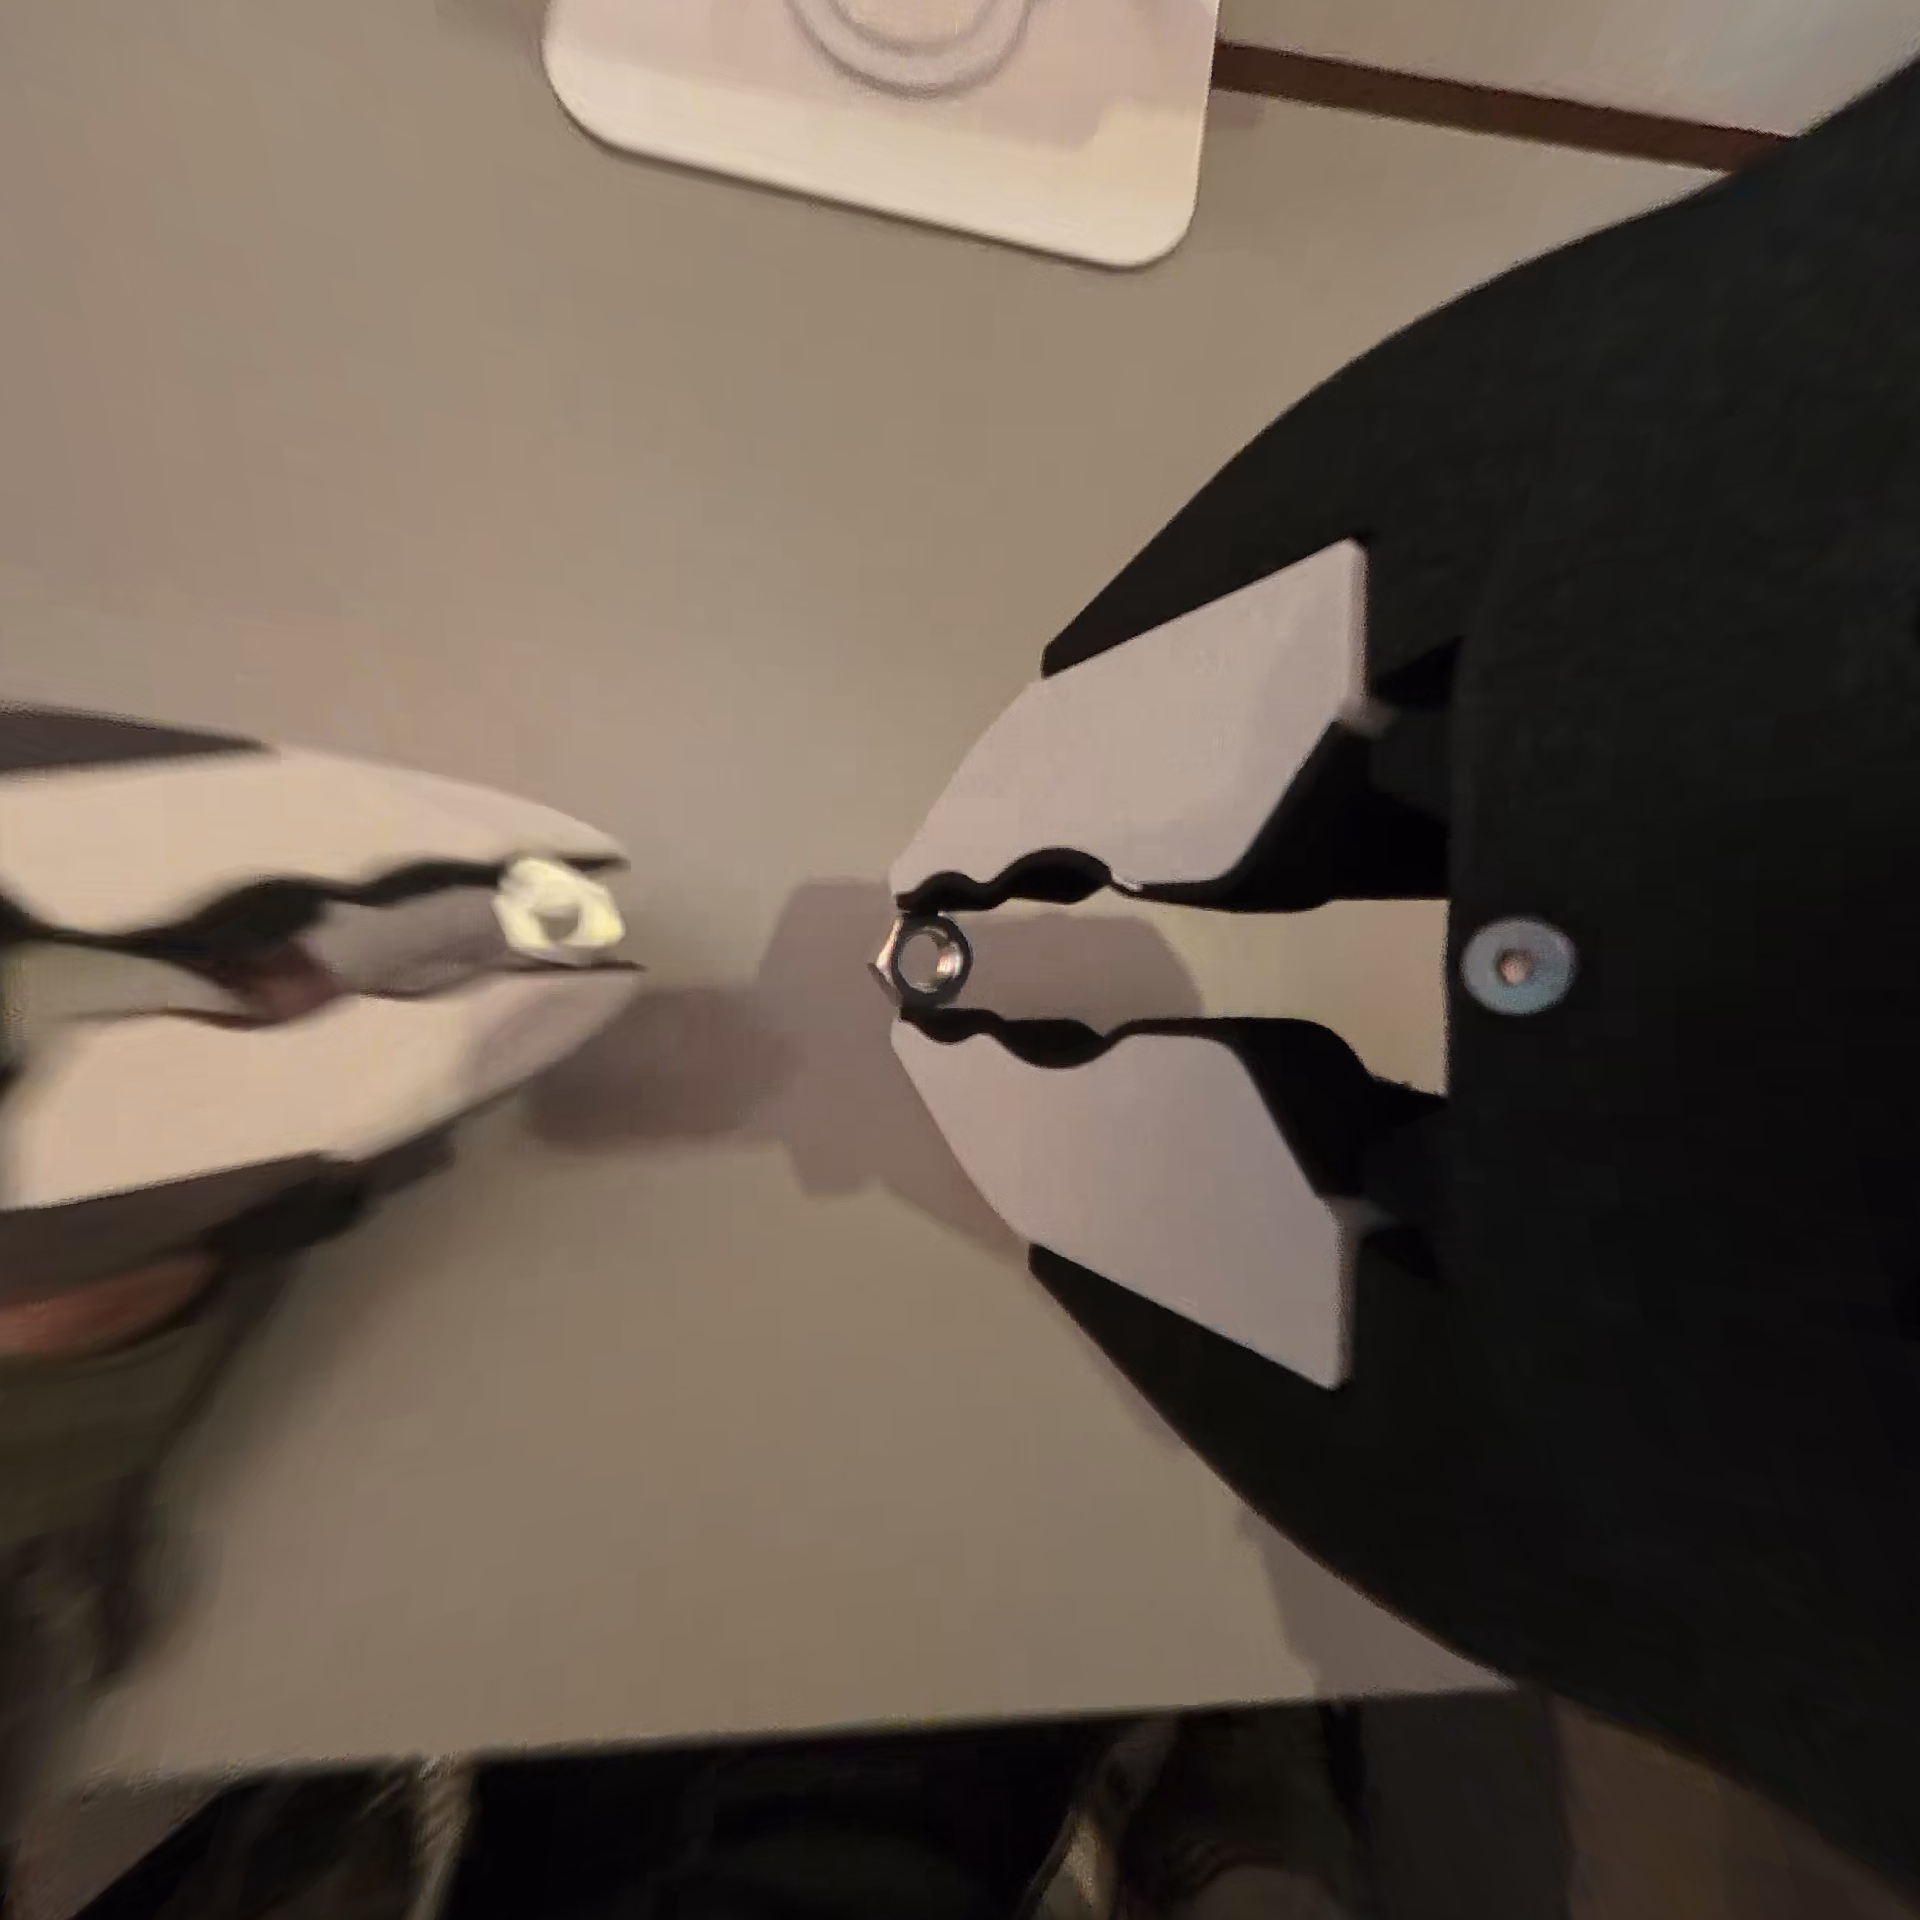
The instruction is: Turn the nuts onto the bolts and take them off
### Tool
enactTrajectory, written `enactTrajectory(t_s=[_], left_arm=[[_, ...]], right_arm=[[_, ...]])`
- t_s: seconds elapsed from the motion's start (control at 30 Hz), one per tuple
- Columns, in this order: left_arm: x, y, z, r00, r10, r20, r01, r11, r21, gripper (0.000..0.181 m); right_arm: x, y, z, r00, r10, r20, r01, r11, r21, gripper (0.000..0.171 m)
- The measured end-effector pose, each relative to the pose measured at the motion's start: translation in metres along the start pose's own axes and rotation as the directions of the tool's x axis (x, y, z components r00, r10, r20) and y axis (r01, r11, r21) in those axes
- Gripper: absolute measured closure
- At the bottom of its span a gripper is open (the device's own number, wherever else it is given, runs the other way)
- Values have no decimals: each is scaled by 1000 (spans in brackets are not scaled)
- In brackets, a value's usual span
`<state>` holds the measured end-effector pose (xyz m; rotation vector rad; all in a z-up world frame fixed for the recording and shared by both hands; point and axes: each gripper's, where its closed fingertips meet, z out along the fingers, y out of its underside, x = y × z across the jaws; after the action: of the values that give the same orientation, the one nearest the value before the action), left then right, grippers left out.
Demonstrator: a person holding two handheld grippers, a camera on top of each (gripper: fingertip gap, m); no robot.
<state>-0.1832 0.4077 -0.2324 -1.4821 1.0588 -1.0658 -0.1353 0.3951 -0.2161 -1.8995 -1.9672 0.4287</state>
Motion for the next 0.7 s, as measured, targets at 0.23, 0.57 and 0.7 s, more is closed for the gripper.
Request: enactTrajectory(t_s=[0.23, 0.57, 0.7], left_arm=[[33, -7, 13, 996, 75, -52, -74, 997, 16, 162], [35, -13, 12, 996, 76, -48, -75, 997, 35, 162], [38, -13, 13, 996, 63, -65, -61, 998, 35, 162]], right_arm=[[-18, -44, -20, 996, -3, 88, 1, 1000, 21, 154], [-20, -48, -11, 997, -29, 70, 29, 1000, -10, 154], [-21, -47, -9, 995, -68, 71, 70, 997, -26, 154]])
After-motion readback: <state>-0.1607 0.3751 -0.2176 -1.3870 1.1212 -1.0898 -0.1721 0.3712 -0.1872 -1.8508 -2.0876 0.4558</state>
